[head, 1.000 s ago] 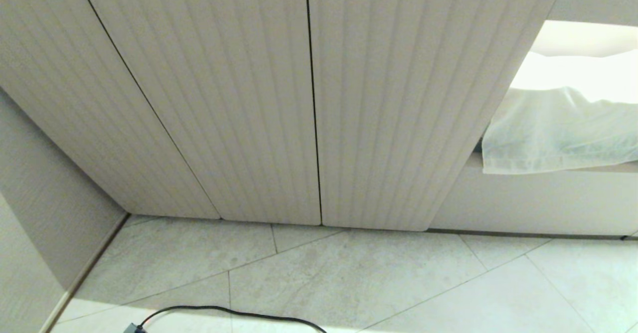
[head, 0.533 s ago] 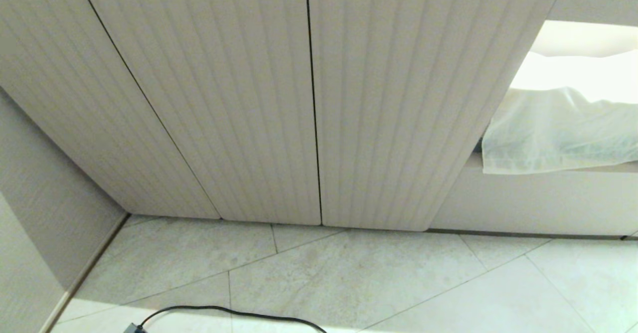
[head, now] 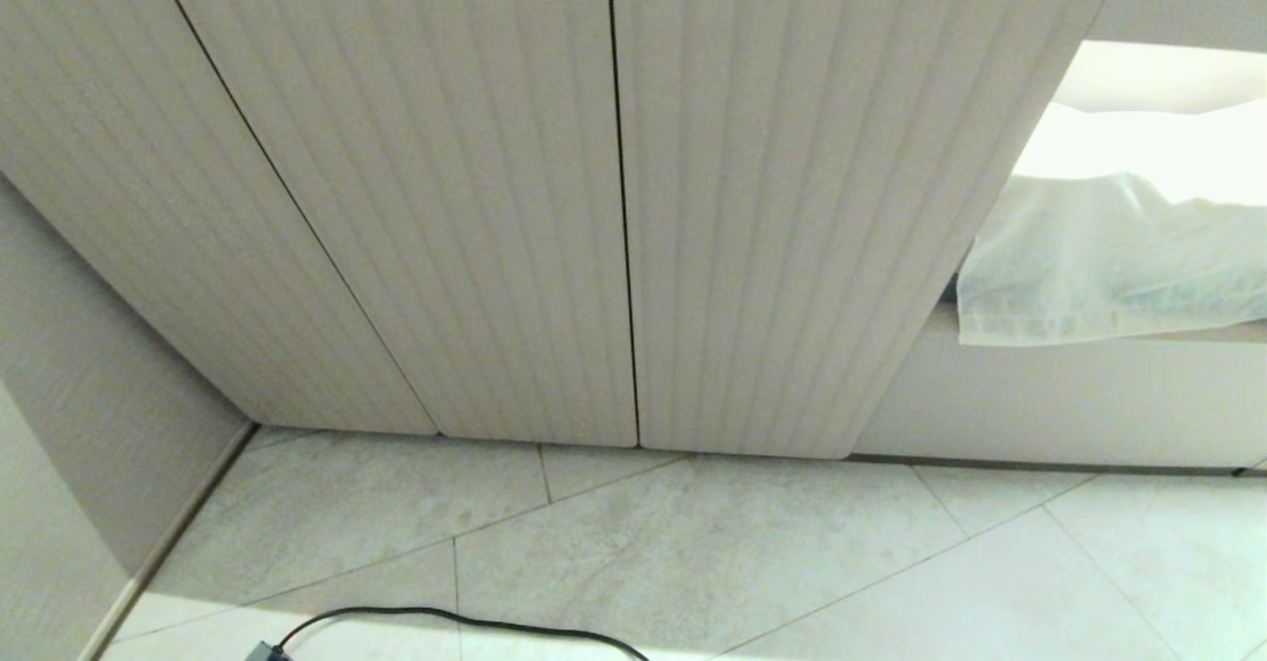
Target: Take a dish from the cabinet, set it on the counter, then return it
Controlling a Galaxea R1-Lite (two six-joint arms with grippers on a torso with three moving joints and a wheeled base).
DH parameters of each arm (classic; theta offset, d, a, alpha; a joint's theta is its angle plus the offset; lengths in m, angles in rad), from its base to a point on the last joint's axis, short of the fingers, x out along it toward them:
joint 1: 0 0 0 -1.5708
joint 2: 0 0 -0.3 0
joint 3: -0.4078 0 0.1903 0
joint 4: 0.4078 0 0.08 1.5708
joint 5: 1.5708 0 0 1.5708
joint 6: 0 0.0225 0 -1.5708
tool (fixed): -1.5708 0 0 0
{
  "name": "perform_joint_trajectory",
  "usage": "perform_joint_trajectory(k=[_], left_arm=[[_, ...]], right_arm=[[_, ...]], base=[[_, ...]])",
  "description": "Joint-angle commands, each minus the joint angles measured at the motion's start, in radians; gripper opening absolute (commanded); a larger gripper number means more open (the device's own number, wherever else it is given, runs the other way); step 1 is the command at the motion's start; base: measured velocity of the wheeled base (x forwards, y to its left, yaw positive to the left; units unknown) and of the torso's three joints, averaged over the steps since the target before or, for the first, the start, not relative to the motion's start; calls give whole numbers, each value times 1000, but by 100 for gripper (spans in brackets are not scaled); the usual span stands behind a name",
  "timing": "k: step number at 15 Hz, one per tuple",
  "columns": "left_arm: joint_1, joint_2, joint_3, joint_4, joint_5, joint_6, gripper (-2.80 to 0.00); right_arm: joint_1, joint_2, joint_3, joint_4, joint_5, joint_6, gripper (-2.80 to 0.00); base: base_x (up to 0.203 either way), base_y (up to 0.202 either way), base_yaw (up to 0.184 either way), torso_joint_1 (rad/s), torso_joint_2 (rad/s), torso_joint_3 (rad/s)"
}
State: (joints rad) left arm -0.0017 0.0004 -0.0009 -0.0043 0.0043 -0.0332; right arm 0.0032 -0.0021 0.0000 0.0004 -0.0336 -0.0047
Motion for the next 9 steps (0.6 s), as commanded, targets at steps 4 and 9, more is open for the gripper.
perform_joint_trajectory(k=[4,9], left_arm=[[0,0,-1,0,0,-1,-280],[0,0,-1,0,0,-1,-280]], right_arm=[[0,2,0,0,14,-30,-280],[1,2,0,0,15,-18,-280]], base=[[0,0,0,0,0,0],[0,0,0,0,0,0]])
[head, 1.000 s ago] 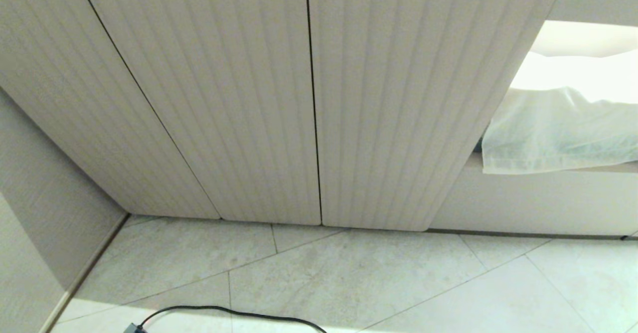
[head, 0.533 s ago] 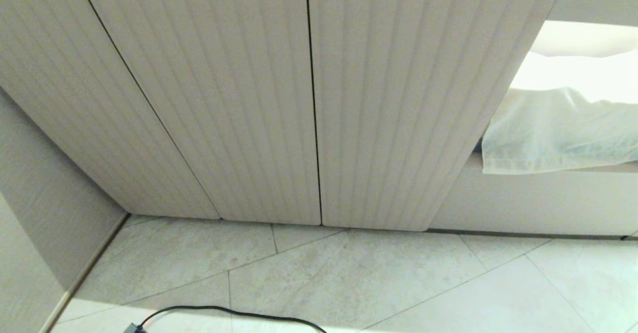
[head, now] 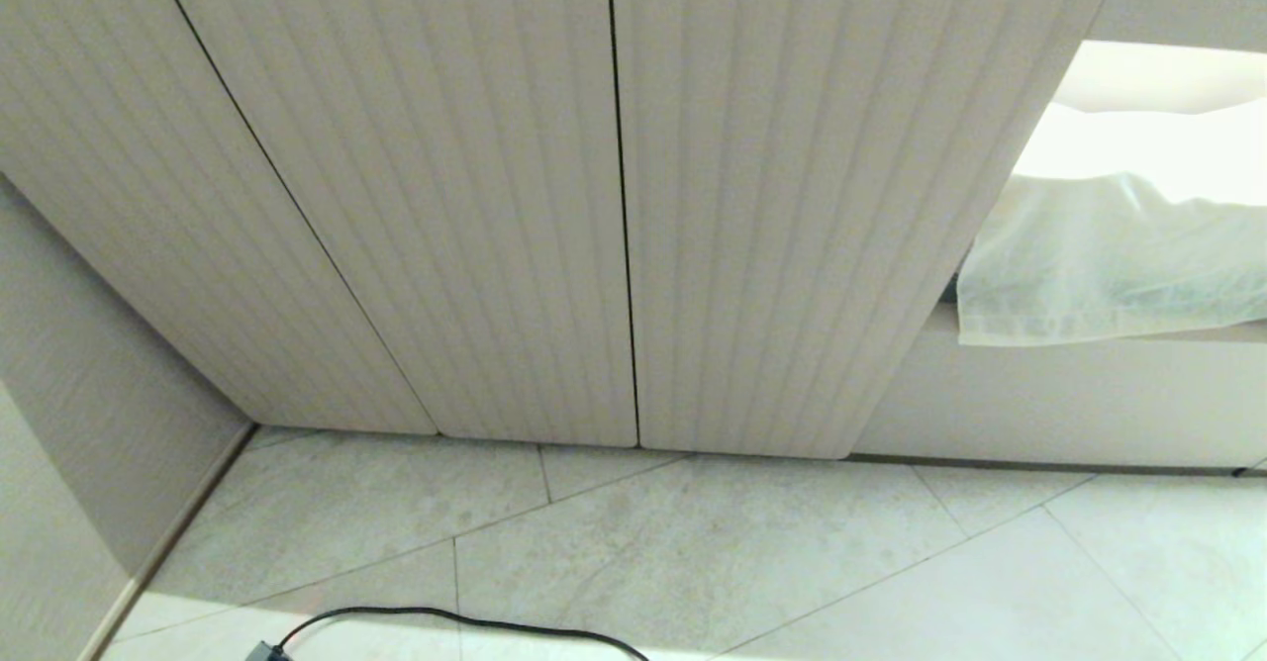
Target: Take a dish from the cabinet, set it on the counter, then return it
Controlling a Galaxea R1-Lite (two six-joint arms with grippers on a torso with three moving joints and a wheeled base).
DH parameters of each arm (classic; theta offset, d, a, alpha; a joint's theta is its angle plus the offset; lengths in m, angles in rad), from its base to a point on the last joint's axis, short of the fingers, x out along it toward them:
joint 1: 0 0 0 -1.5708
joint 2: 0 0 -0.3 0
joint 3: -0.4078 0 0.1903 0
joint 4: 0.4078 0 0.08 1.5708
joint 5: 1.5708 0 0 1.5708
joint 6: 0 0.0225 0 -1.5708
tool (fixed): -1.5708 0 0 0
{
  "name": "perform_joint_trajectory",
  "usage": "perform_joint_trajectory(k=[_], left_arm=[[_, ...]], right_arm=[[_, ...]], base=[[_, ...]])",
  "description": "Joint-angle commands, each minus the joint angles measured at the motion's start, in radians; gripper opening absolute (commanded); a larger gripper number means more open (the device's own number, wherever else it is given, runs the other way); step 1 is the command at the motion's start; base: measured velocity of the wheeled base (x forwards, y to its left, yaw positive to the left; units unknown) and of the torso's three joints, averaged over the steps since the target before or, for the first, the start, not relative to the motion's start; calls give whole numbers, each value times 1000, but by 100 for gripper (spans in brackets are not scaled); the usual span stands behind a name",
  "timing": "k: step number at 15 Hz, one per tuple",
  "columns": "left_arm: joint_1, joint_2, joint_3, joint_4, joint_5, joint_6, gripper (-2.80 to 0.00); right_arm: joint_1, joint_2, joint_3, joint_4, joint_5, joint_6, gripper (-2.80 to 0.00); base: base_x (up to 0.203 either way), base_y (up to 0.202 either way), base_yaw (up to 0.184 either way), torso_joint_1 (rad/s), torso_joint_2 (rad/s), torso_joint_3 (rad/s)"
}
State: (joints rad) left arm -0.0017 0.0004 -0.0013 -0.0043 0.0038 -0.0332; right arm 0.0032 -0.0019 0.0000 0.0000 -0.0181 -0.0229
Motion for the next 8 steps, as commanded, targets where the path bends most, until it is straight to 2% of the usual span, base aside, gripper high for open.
perform_joint_trajectory(k=[1,4,6,8], left_arm=[[0,0,0,0,1,-1,-280],[0,0,0,0,1,-1,-280],[0,0,0,-1,1,-1,-280],[0,0,0,0,1,-1,-280]], right_arm=[[1,2,0,0,-2,-2,-280],[0,2,-3,7,-3,-9,-280],[0,2,0,1,24,-67,-280],[1,2,0,2,24,-65,-280]], base=[[0,0,0,0,0,0],[0,0,0,0,0,0],[0,0,0,0,0,0],[0,0,0,0,0,0]])
